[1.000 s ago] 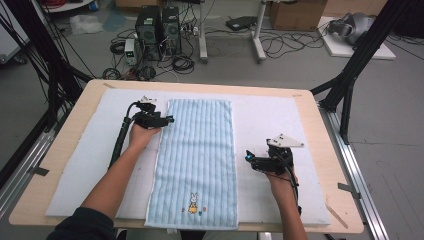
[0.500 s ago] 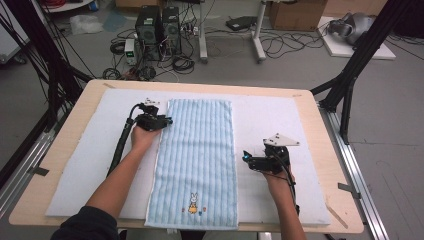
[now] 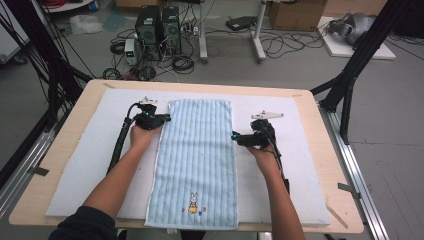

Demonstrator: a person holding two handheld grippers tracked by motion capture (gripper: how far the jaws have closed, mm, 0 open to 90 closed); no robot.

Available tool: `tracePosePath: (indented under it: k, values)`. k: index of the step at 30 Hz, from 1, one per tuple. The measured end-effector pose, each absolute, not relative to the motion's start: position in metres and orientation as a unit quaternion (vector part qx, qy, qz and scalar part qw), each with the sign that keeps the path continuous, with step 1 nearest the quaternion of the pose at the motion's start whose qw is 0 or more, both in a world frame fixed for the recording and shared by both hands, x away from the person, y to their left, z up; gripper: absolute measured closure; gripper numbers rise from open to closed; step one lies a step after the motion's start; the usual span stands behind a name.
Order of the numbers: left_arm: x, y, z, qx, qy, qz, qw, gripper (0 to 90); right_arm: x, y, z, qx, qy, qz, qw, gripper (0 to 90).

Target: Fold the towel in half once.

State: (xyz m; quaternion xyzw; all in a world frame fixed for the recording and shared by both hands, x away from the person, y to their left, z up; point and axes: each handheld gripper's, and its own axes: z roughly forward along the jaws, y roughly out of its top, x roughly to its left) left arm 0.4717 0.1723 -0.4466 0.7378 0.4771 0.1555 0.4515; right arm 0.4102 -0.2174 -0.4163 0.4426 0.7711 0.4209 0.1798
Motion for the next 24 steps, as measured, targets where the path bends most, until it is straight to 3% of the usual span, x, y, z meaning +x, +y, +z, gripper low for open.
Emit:
tracePosePath:
  k: [3,8,12,16,19,23,24]
  values:
    - [0.471,0.173,-0.447,0.744,0.473,0.149,0.448,86.2,0.429,-0.208,-0.419,0.445,0.781,0.401,0.179,12.2]
    - [0.47,0.171,-0.446,0.744,0.469,0.144,0.453,86.2,0.454,-0.197,-0.425,0.455,0.786,0.383,0.171,21.5]
    - [0.47,0.172,-0.446,0.742,0.471,0.143,0.455,86.2,0.468,-0.187,-0.435,0.454,0.789,0.375,0.177,36.6]
    - [0.471,0.175,-0.444,0.738,0.473,0.141,0.46,86.2,0.474,-0.185,-0.448,0.471,0.785,0.365,0.17,45.0]
    - [0.471,0.177,-0.445,0.733,0.478,0.14,0.463,86.2,0.476,-0.179,-0.445,0.457,0.796,0.35,0.185,56.4]
    - [0.474,0.18,-0.446,0.723,0.491,0.139,0.466,86.5,0.48,-0.167,-0.44,0.438,0.816,0.326,0.192,82.1]
    - [0.475,0.18,-0.447,0.716,0.499,0.138,0.468,86.5,0.481,-0.164,-0.439,0.436,0.818,0.322,0.19,85.1]
